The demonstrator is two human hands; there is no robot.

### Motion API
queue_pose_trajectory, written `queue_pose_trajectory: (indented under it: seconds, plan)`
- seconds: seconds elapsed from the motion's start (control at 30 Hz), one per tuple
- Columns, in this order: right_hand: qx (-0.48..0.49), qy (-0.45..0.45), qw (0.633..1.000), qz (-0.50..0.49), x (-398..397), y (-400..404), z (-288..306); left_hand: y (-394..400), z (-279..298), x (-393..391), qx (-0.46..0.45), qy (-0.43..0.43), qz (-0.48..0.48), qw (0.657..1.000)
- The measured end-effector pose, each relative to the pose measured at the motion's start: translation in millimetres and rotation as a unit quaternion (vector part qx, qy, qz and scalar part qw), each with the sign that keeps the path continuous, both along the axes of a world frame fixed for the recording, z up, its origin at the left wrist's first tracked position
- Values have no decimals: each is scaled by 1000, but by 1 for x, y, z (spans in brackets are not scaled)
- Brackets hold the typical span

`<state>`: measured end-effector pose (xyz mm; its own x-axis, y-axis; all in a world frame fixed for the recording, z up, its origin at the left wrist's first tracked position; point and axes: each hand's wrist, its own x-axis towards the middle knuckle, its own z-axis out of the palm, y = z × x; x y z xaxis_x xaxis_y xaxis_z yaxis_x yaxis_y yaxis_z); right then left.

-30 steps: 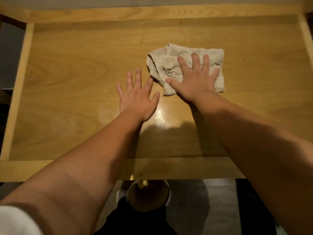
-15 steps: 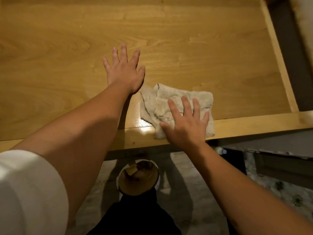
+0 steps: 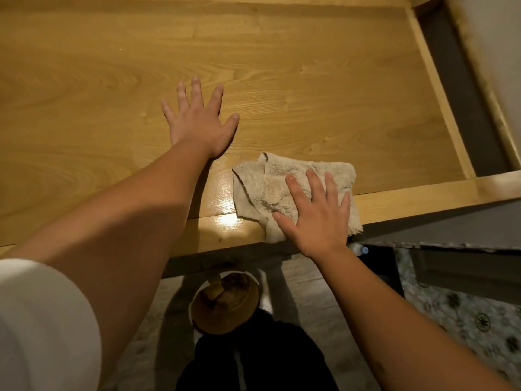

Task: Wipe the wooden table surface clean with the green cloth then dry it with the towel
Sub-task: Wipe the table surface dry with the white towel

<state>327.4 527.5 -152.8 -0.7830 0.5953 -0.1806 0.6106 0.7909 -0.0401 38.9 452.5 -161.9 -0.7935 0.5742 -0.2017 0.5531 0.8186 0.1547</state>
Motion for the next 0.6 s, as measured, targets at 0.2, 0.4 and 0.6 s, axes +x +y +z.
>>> queue_pose_trajectory:
  seconds: [0.2,0.4,0.6]
  plan:
    - [-23,-10,1000,-8,-4,-2,2,2,2,4,-9,0,3,1000]
    - [-54,9,997,53,-1,8,11,14,10,6,-35,22,-61,997]
    - [-34,-2,997,70,-4,53,13,70,8,48,-32,-13,-36,999]
